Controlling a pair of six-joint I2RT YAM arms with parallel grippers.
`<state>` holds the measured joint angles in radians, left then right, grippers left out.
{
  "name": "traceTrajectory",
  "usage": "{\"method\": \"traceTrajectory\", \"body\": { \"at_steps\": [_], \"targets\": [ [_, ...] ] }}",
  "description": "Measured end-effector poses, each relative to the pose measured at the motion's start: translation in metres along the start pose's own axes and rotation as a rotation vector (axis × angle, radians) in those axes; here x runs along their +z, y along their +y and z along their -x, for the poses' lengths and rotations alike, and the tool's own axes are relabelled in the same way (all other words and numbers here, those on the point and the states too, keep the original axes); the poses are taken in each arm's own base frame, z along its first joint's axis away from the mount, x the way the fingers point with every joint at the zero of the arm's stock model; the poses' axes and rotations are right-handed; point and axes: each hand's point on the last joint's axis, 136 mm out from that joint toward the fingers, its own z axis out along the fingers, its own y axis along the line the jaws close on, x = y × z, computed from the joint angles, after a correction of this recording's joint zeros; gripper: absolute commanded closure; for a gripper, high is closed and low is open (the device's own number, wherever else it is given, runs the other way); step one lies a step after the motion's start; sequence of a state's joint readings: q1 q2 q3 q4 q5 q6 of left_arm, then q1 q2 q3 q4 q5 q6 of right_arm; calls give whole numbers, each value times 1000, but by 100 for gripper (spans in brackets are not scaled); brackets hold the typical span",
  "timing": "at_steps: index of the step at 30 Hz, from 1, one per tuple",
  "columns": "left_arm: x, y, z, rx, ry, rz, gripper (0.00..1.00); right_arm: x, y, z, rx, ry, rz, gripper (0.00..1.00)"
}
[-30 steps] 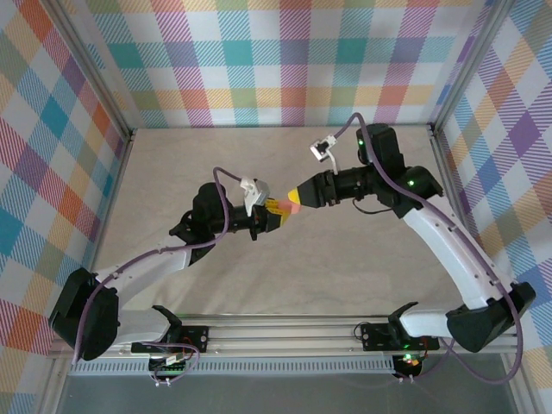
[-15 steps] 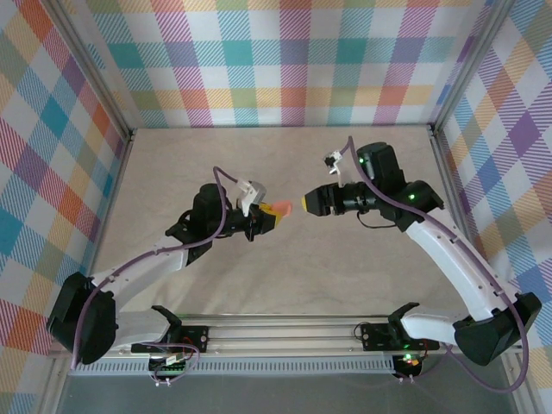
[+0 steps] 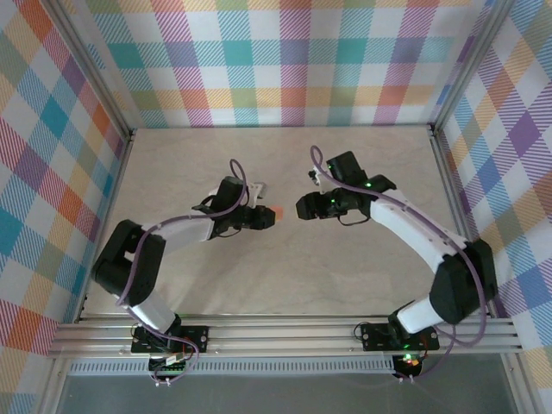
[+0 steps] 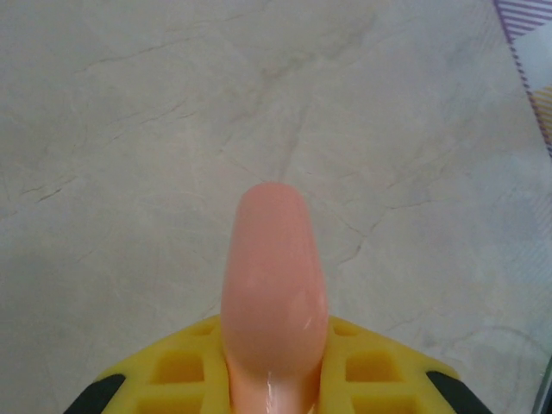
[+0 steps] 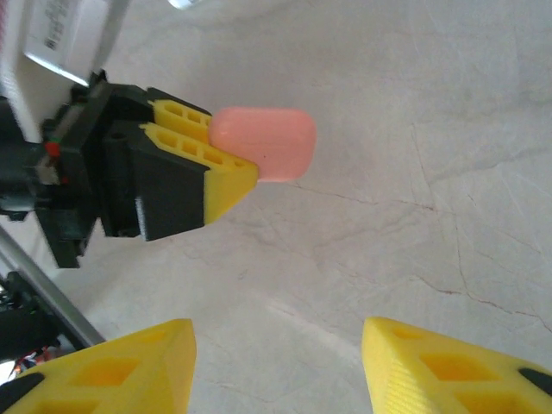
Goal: Insert the wireless bluetooth earbuds into the charging case
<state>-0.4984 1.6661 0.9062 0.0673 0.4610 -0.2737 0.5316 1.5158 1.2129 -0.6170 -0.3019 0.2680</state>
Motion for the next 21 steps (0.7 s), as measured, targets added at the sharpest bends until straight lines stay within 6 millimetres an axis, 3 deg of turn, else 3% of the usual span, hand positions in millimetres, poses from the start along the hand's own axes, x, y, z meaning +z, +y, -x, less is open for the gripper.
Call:
{"method": "traceTrajectory", "body": {
  "at_steps": [5, 8, 11, 16, 21],
  "targets": [
    [19, 8, 12, -41, 17, 11, 98, 45, -20, -3, 47, 96, -25, 49],
    [31, 13, 18, -52, 23, 15, 96, 60, -27, -6, 62, 131, -30, 49],
    [38, 19, 18, -60, 33, 28, 85, 65, -28, -4, 64, 136, -26, 48],
    [40, 30, 12, -71, 62, 84, 77, 63, -24, 6, 52, 110, -18, 46],
    [36, 33, 21, -42, 69, 131, 64, 59, -25, 11, 43, 83, -39, 42]
  ]
}}
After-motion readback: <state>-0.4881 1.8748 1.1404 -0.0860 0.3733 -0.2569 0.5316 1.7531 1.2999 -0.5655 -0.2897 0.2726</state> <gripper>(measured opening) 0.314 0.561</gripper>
